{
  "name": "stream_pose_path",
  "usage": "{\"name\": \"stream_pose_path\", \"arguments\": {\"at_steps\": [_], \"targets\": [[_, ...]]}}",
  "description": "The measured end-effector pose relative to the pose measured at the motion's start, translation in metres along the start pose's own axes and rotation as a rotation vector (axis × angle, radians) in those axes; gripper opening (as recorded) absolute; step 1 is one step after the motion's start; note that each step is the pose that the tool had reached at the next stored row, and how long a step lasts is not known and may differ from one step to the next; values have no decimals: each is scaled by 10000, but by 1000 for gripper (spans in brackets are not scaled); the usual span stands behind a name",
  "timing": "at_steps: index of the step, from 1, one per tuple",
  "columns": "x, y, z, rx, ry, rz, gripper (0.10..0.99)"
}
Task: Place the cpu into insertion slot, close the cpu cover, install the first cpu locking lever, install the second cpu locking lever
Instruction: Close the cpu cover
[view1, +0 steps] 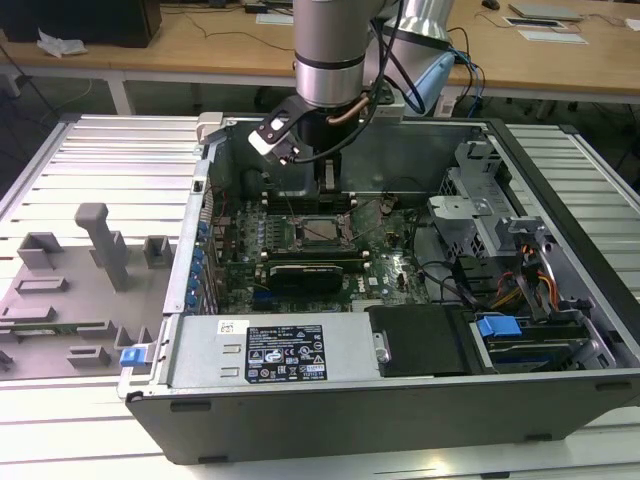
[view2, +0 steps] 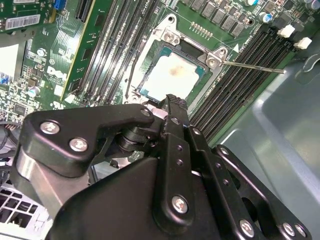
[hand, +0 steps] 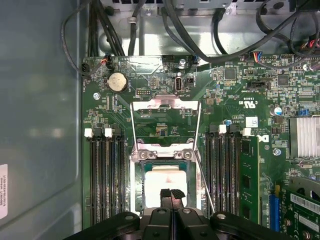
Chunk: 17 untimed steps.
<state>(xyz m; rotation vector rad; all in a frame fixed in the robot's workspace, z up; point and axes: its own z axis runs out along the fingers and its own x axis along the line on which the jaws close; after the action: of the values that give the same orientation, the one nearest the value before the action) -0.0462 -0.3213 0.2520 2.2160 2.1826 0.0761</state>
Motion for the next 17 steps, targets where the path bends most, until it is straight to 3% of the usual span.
{"name": "stream_pose_path", "arguments": {"at_steps": [4,6,8,17], "targets": [[0,26,-1,2,-3,0,106],[-4,136,6,8,-1,0,106],[-5,189,9,11,-2,-1,106],[-3,211,-29,11,-1,-2,106]]}}
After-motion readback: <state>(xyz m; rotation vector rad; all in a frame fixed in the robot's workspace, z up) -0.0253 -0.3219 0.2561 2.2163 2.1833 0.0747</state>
